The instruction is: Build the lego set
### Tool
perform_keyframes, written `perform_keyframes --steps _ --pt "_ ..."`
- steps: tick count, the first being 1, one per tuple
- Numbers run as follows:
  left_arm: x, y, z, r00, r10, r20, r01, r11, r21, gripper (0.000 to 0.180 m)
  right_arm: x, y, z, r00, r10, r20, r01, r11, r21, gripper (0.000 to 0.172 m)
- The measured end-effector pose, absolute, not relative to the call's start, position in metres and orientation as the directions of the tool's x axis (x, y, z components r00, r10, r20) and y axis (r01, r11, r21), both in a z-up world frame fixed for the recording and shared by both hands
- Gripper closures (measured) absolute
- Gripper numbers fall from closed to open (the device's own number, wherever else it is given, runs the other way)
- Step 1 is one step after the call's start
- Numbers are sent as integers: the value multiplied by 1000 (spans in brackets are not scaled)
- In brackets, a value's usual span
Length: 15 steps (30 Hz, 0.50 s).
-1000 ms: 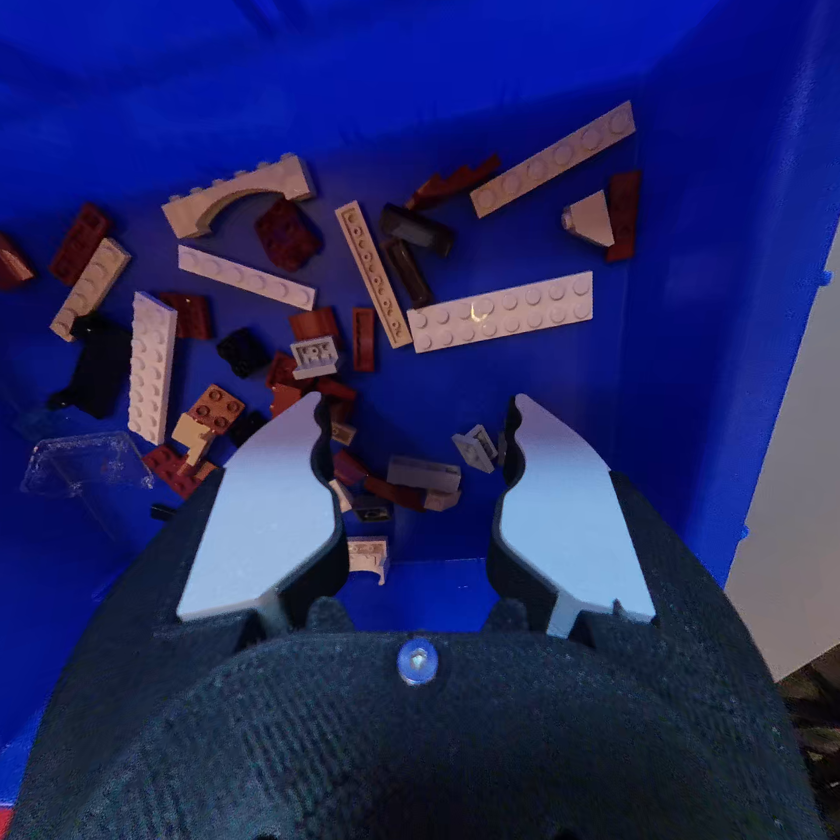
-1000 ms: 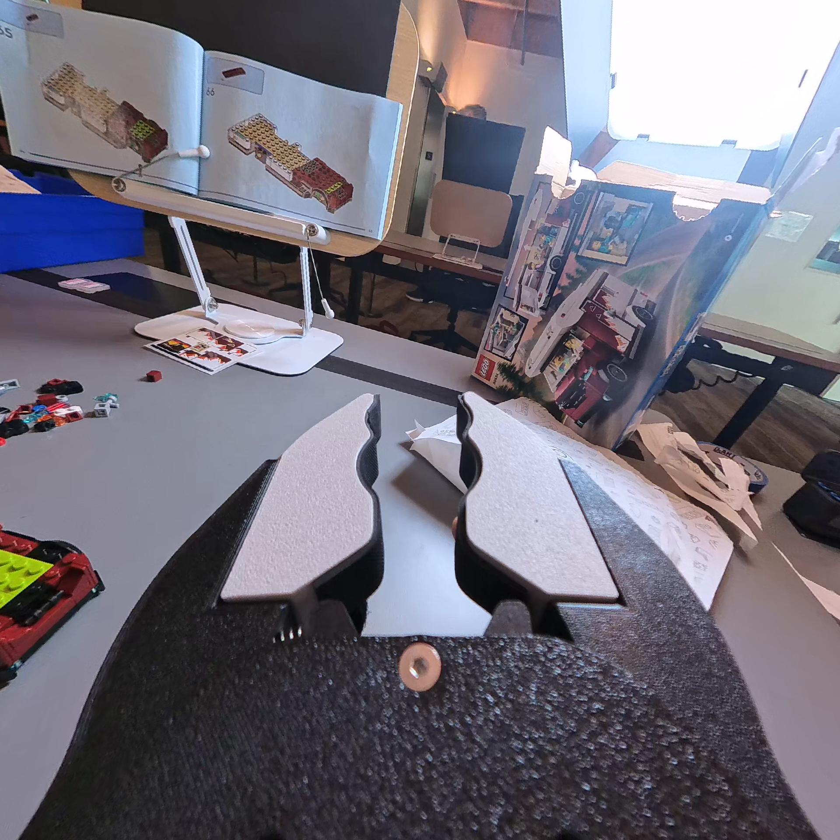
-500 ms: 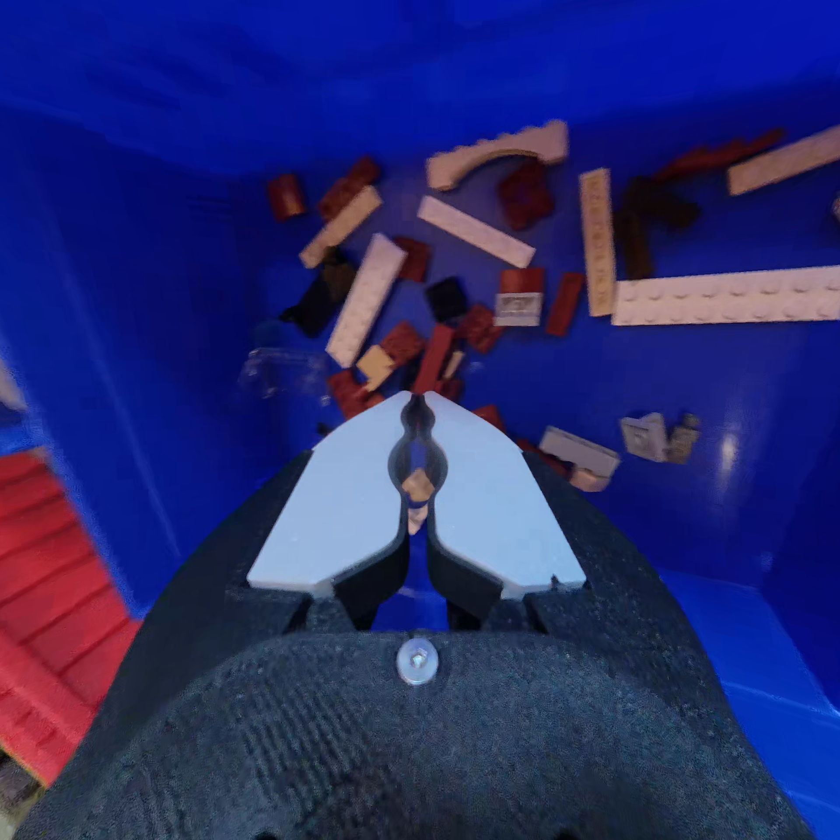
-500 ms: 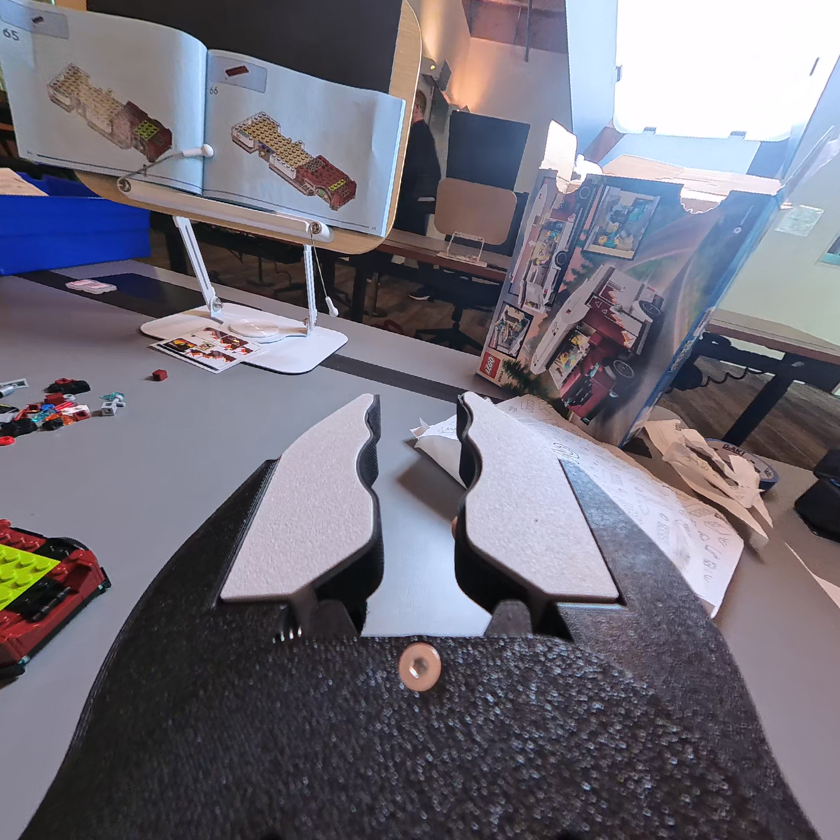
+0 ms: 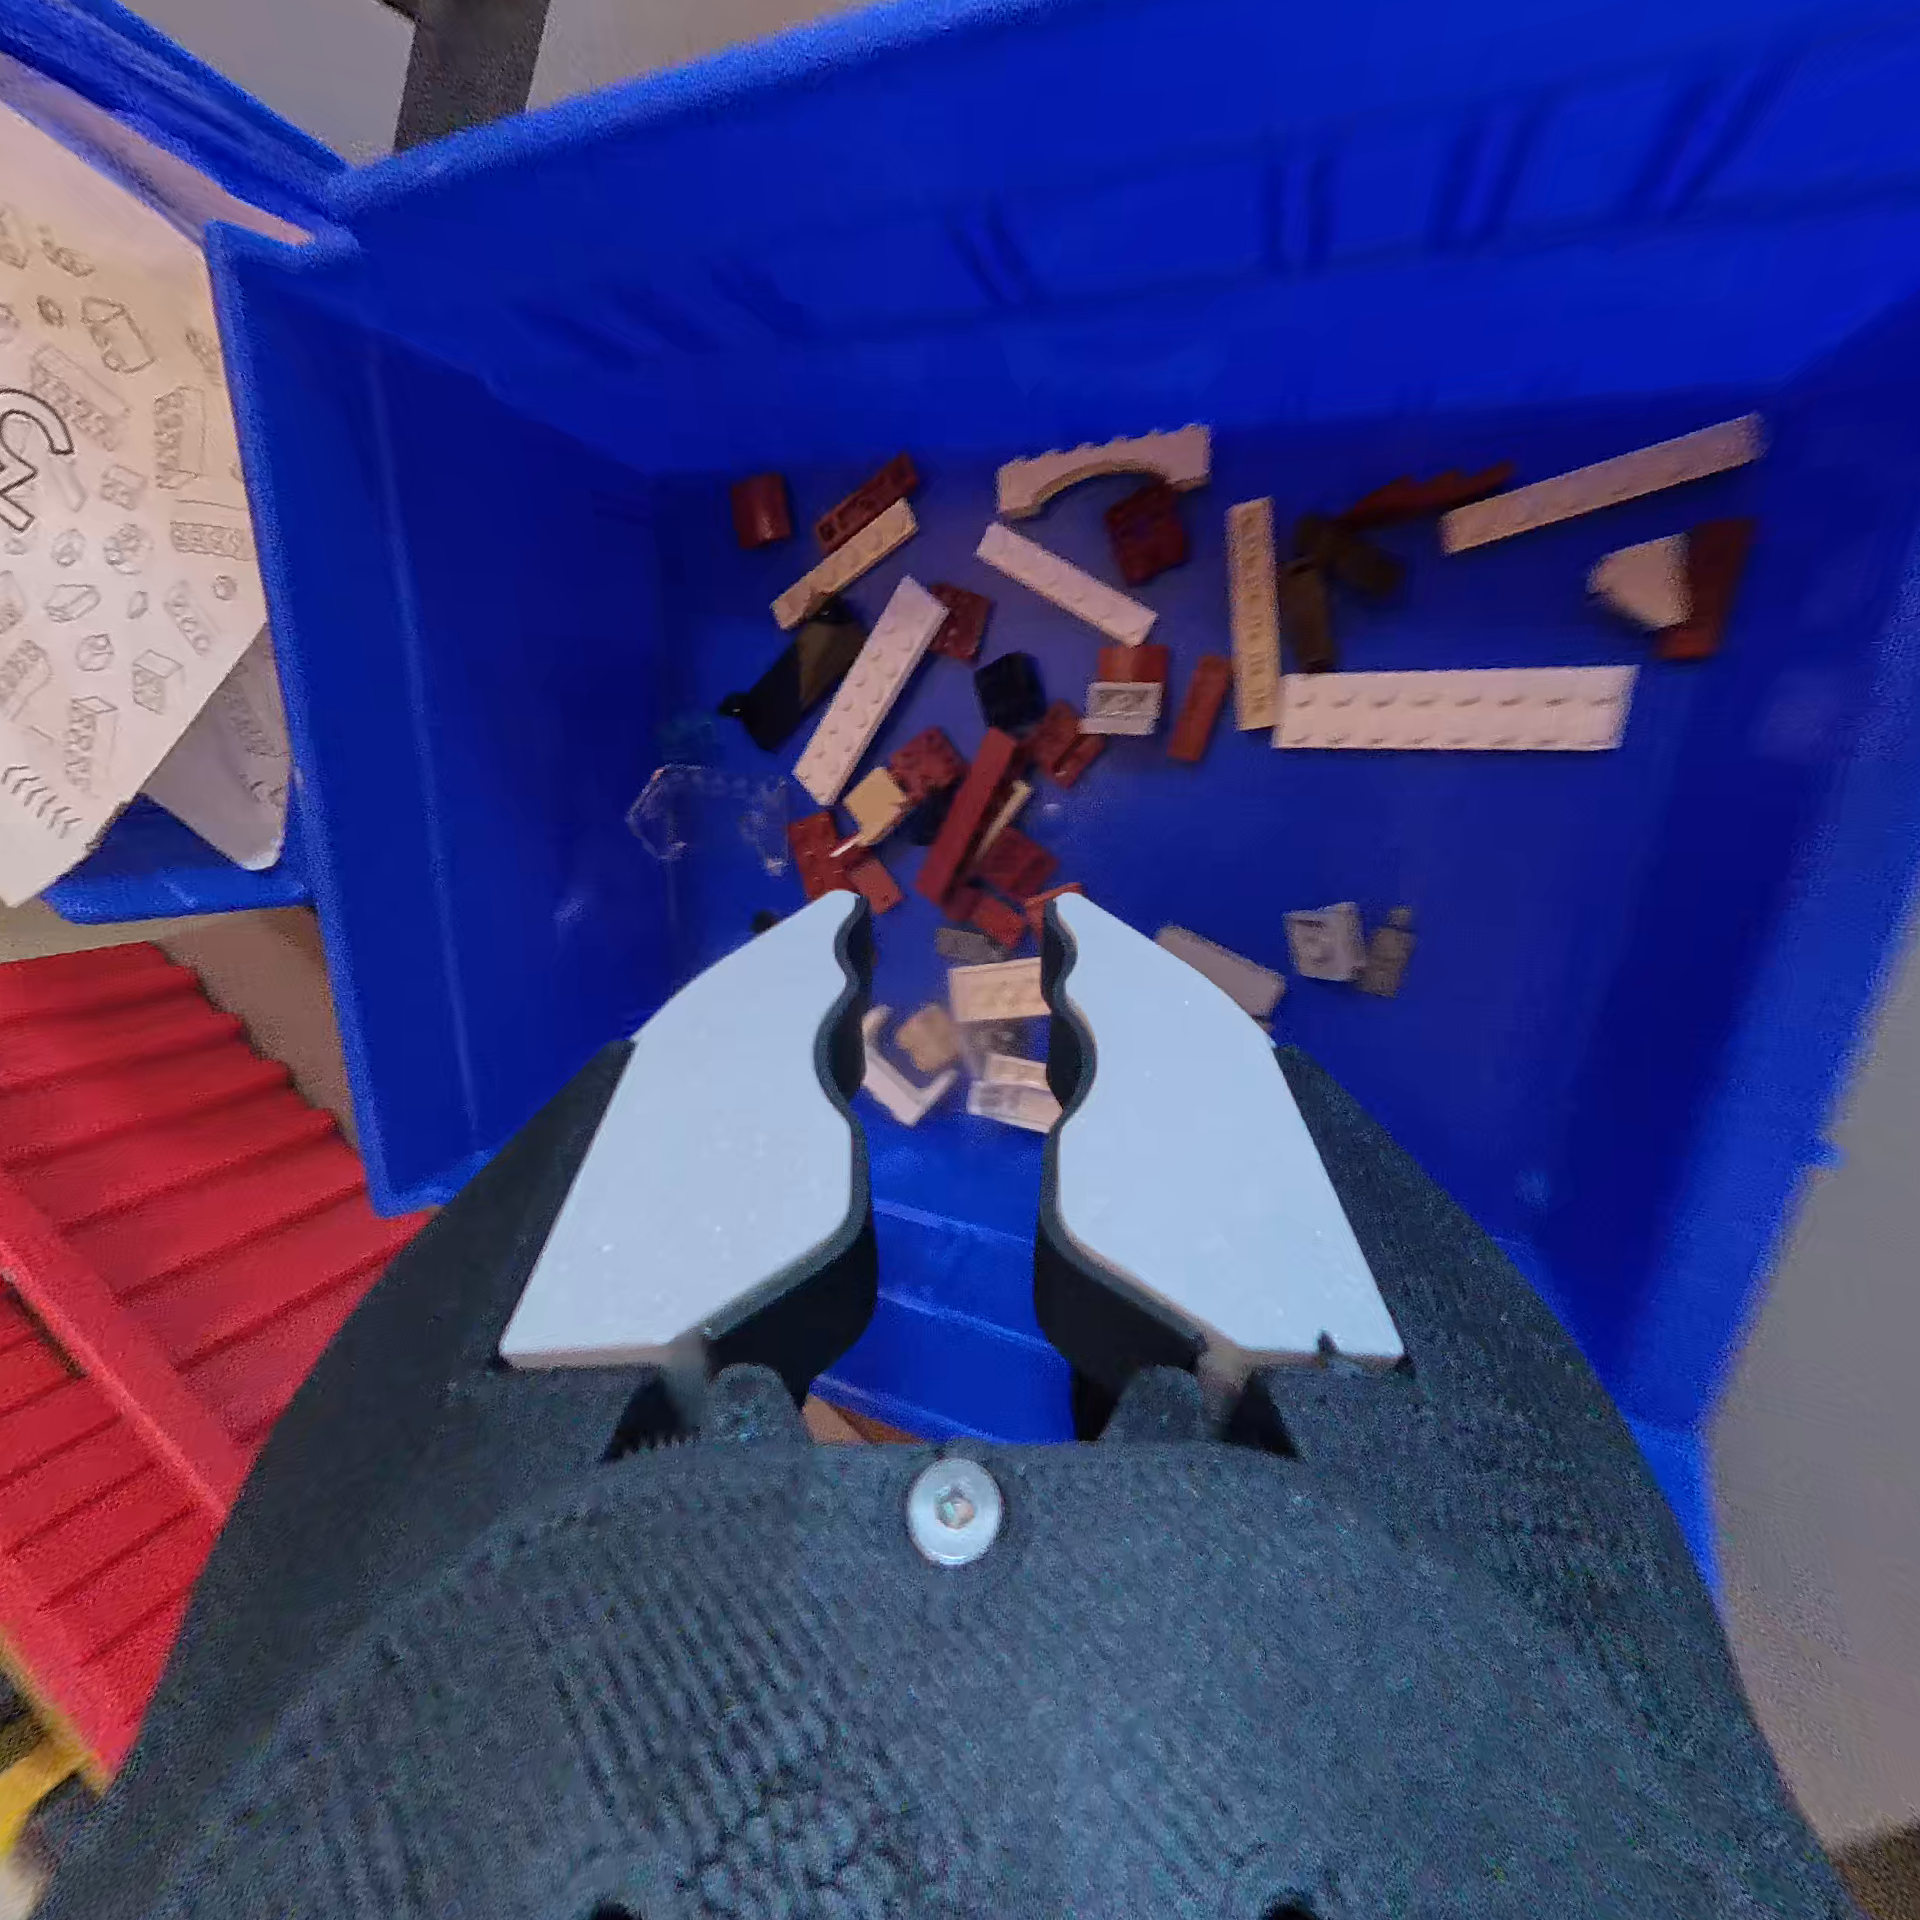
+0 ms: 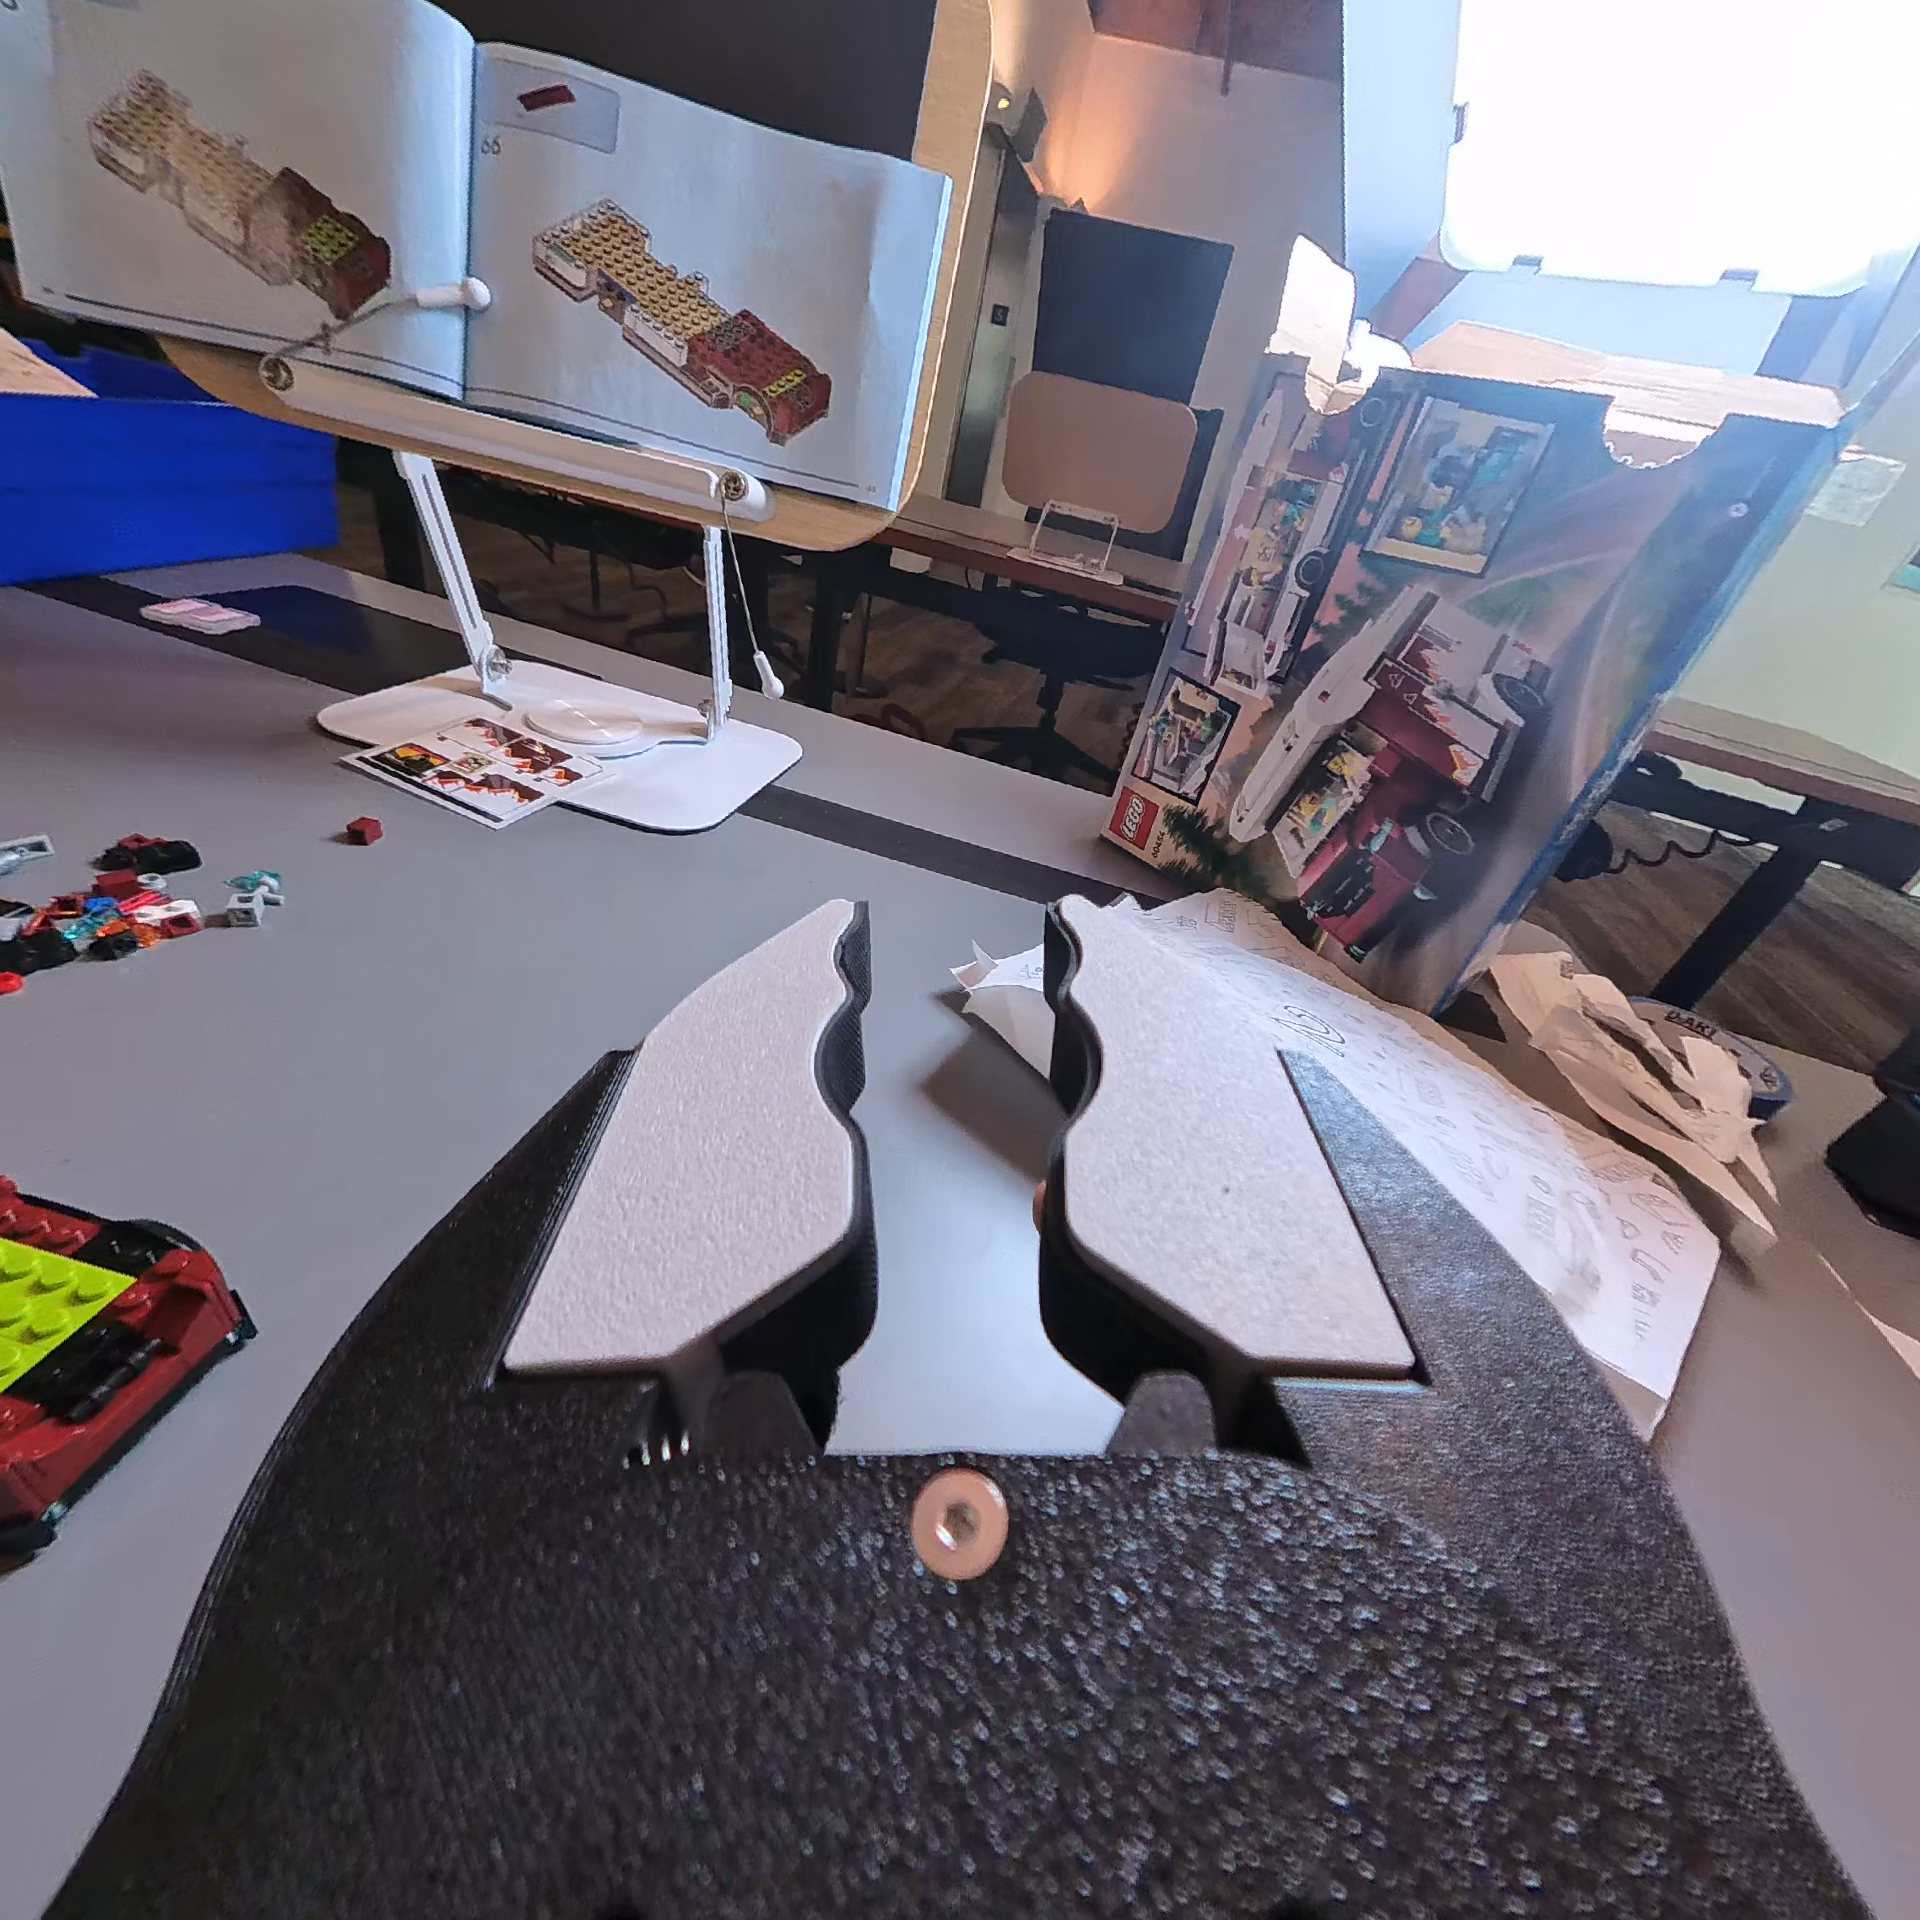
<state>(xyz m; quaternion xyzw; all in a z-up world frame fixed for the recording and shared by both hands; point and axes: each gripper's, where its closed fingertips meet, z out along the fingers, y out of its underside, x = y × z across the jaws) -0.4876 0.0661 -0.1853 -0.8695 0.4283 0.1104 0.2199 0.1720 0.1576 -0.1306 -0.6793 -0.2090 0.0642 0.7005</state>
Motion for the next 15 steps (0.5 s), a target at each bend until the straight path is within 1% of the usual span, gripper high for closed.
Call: perform_keyframes --steps 1,3,4,6,7,10,11,12,14,15 --pt "-478 56 -179 630 -701 -334 -775 -543 -322 147 172 157 -130 904 374 208 196 71 -978 140" --pt "-443 23 -175 649 -742 -166 -738 -562 -374 141 173 156 -129 904 374 207 192 76 -978 140" --pt "-425 7 -176 629 -768 -121 -744 -548 -382 140 173 156 -128 905 375 202 186 79 -979 140" --pt "-397 -24 -189 564 -821 -84 -788 -506 -349 135 174 155 -128 904 382 193 175 82 -981 140" --pt "-388 -33 -201 545 -833 -94 -809 -493 -321 133 174 155 -128 903 387 189 170 83 -982 140" --pt "-384 -38 -233 537 -812 -231 -842 -497 -211 134 174 154 -126 898 399 184 162 90 -983 140" --pt "-385 -34 -240 536 -794 -288 -844 -501 -191 134 175 153 -125 898 402 181 157 93 -983 140" --pt "-389 -30 -245 532 -774 -343 -845 -508 -166 136 176 152 -123 898 403 178 151 96 -984 140" --pt "-397 -22 -248 492 -745 -450 -860 -495 -121 150 178 151 -121 899 404 170 140 102 -985 140" --pt "-397 -22 -248 487 -742 -461 -862 -494 -114 150 179 150 -119 900 404 165 133 105 -985 140"
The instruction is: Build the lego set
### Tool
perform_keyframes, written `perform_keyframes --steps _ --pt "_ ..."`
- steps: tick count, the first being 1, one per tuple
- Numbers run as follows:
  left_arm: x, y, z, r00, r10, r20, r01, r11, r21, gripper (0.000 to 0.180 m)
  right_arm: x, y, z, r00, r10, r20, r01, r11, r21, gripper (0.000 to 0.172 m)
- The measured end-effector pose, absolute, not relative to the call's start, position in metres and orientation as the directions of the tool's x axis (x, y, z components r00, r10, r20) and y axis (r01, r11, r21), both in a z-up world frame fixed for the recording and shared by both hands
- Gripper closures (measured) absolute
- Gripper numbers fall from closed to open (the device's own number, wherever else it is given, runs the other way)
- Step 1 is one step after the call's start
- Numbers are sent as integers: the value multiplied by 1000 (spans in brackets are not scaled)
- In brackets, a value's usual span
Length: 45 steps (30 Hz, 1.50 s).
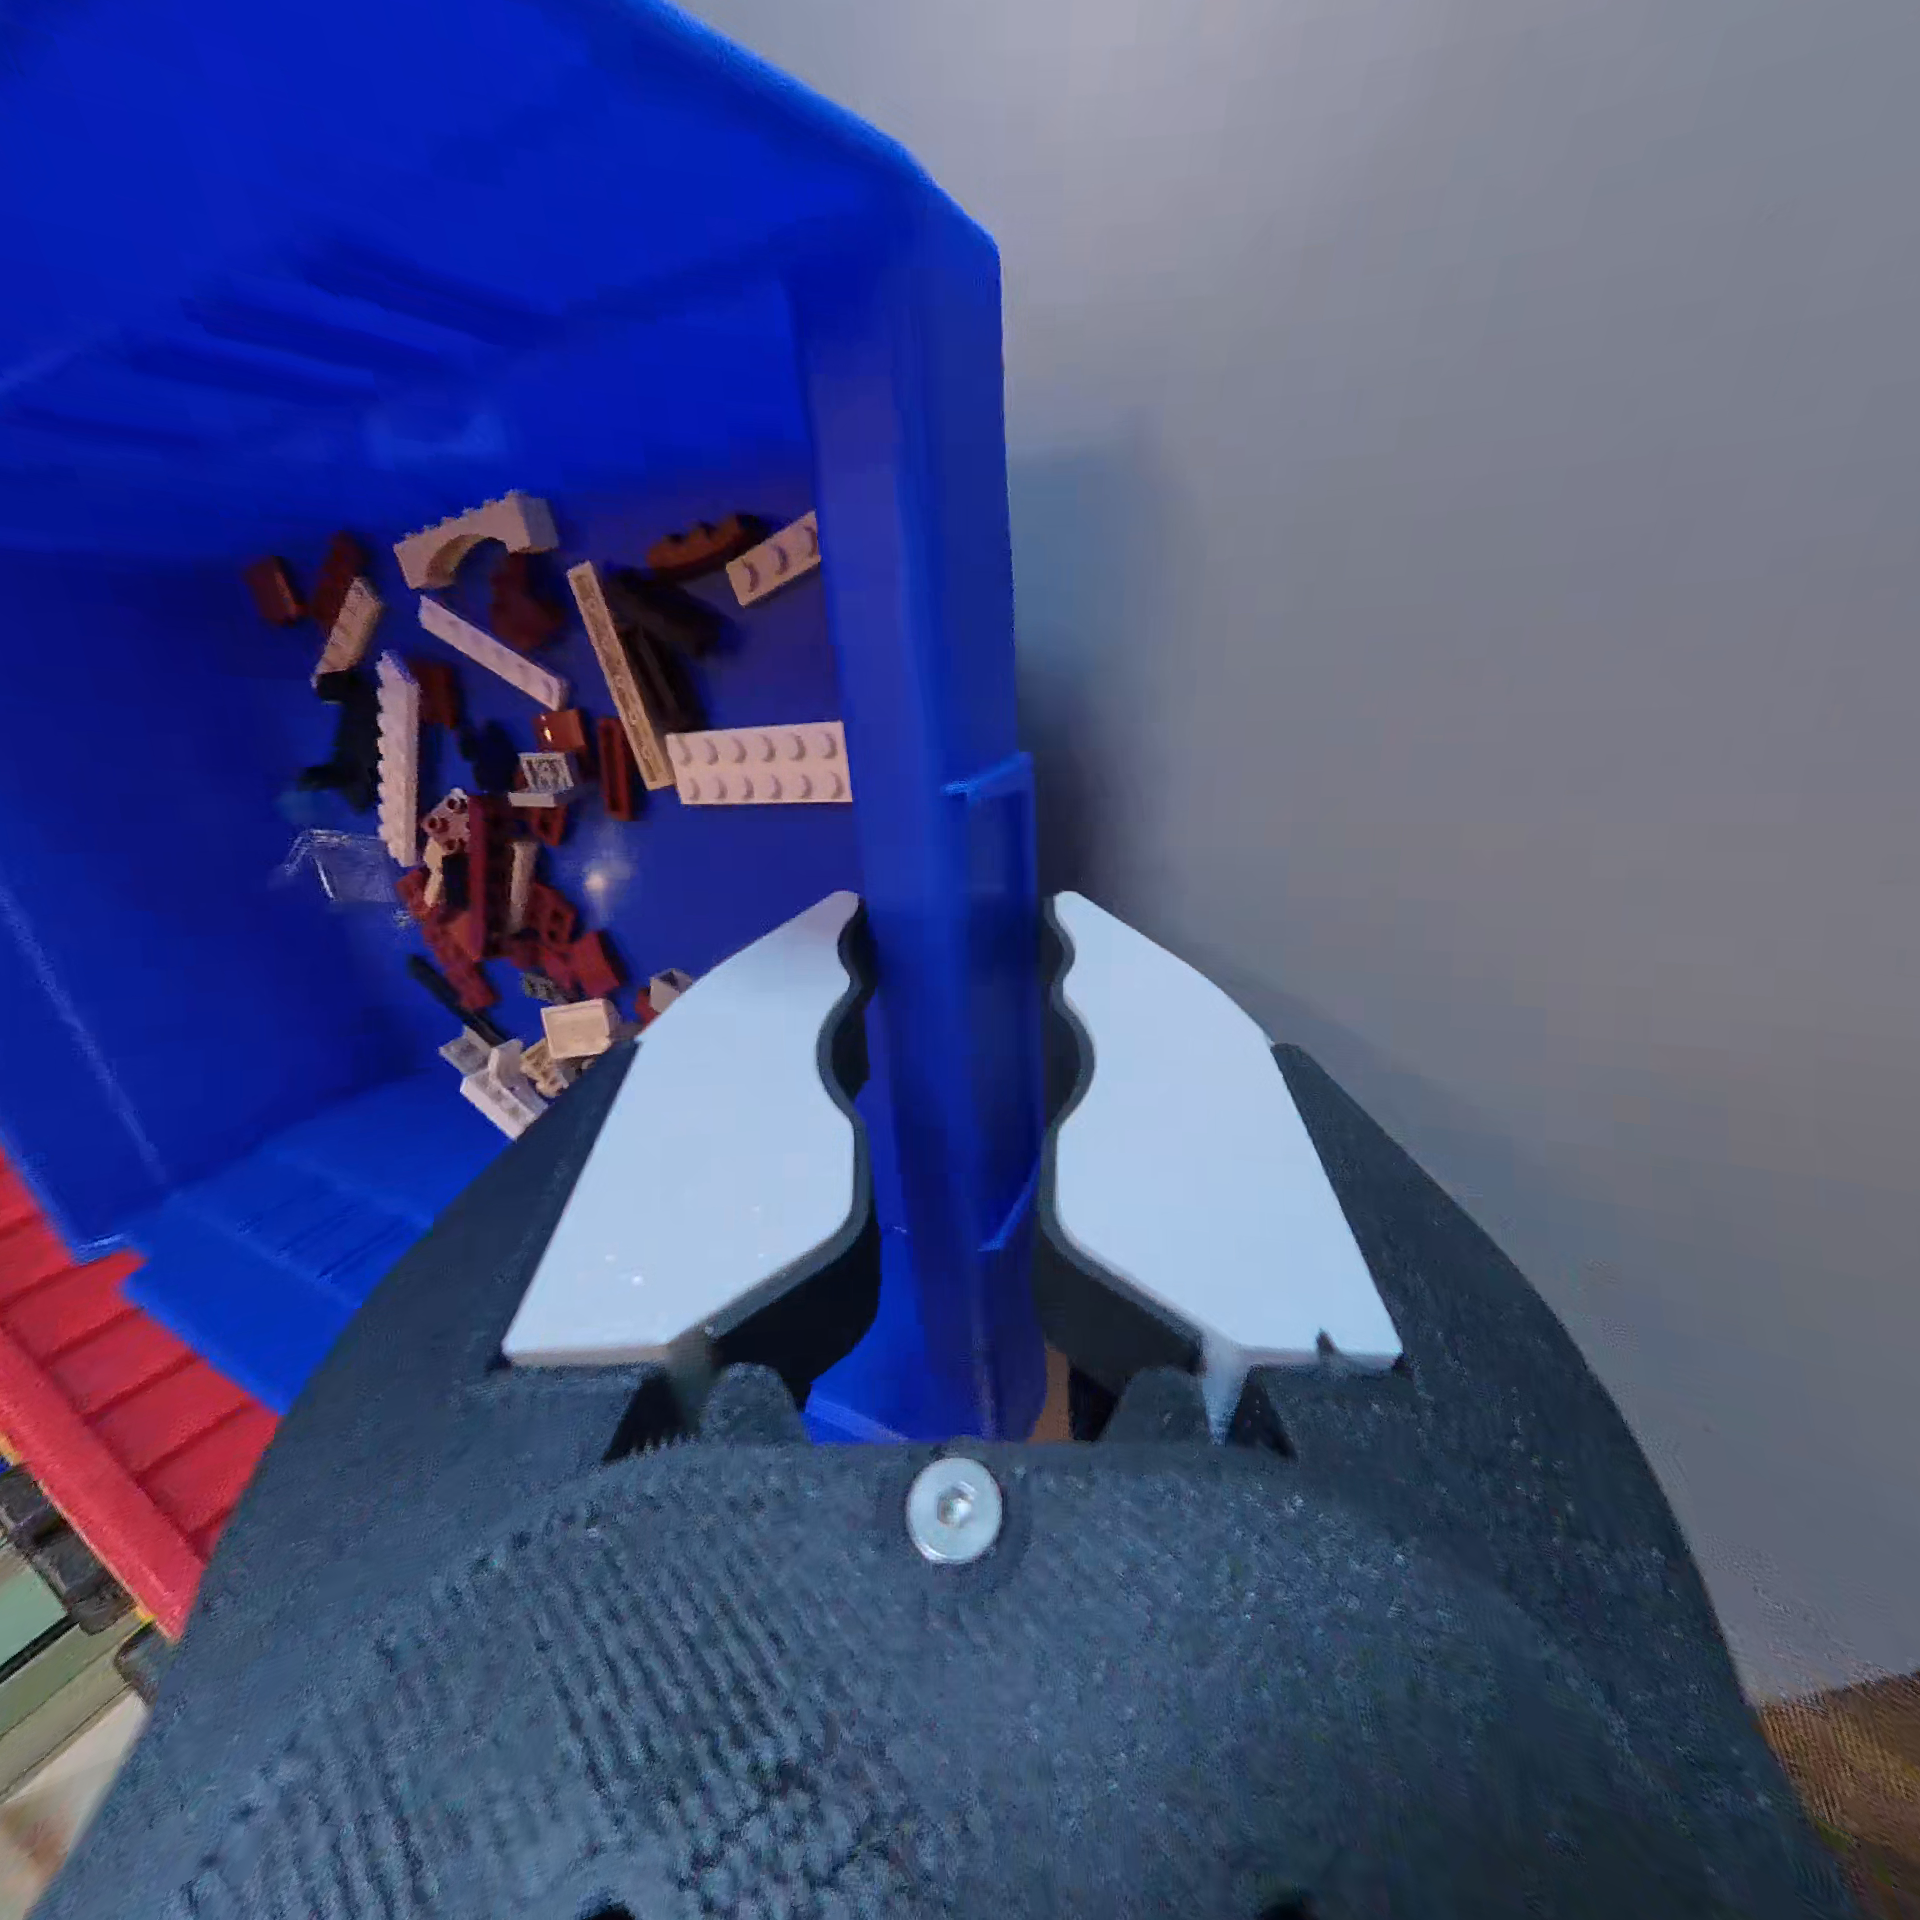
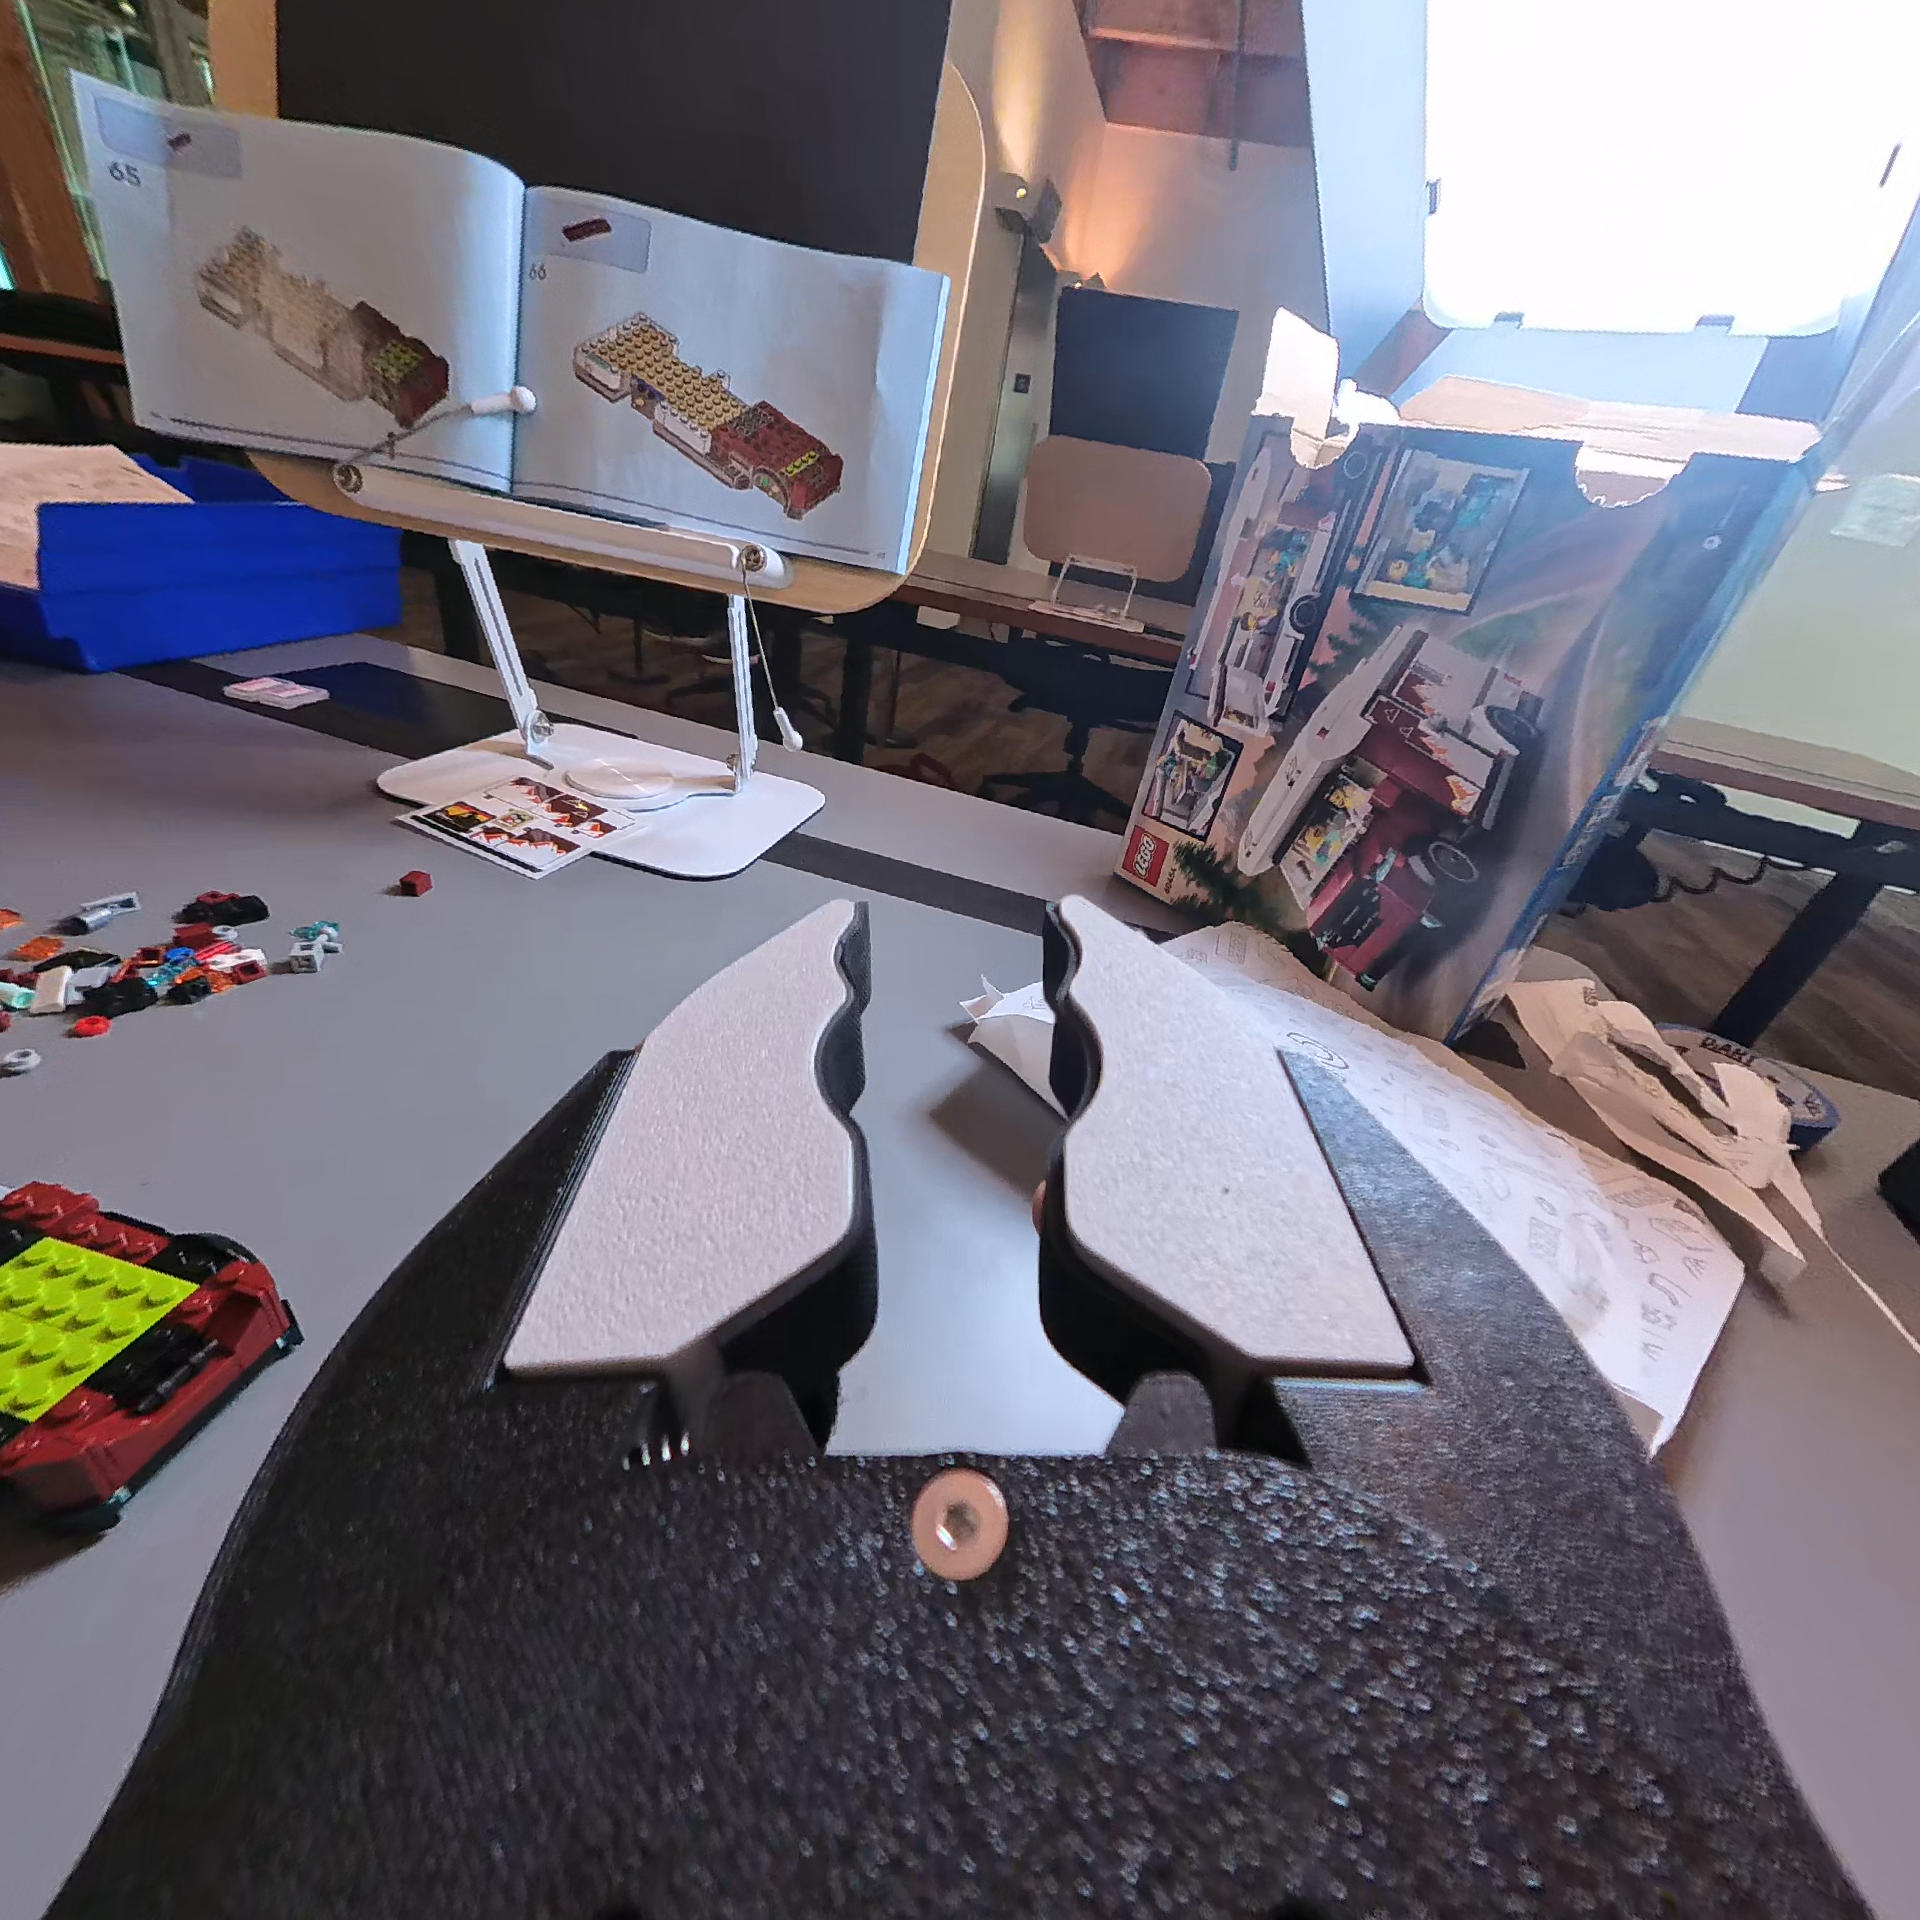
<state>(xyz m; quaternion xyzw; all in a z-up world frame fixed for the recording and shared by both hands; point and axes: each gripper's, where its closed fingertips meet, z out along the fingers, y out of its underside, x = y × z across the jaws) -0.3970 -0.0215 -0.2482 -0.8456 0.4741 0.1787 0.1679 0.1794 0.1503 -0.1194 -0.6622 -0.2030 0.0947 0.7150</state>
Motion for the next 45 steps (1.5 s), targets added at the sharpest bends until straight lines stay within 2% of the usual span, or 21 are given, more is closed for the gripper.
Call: perform_keyframes --steps 4,7,13,15,19,27,34,40,43,45 --pt "-399 -32 -244 479 -770 -422 -866 -493 -83 151 183 147 -115 901 410 142 103 115 -988 140" --pt "-389 -45 -219 489 -796 -355 -869 -479 -123 151 184 144 -111 901 414 129 83 126 -989 140" --pt "-349 -65 -134 477 -846 -239 -855 -385 -348 149 182 139 -103 894 431 120 60 150 -987 140" --pt "-348 -50 -122 539 -806 -245 -808 -412 -422 149 183 138 -102 895 431 116 55 152 -987 140" --pt "-361 -28 -149 589 -755 -289 -795 -478 -373 148 185 136 -98 897 427 113 46 163 -986 140" --pt "-342 -26 -182 612 -736 -289 -770 -471 -431 151 184 137 -101 898 424 114 53 153 -987 140" --pt "-332 -23 -237 651 -671 -355 -753 -507 -420 152 180 140 -106 896 428 118 66 134 -989 140" --pt "-332 -24 -238 672 -658 -340 -731 -518 -444 152 177 141 -109 892 435 121 72 128 -989 140" --pt "-308 -24 -202 703 -684 -197 -643 -491 -588 147 177 141 -109 892 436 122 72 129 -989 140" --pt "-305 -10 -175 728 -669 -149 -579 -484 -656 153 176 141 -109 891 440 116 66 127 -990 140"
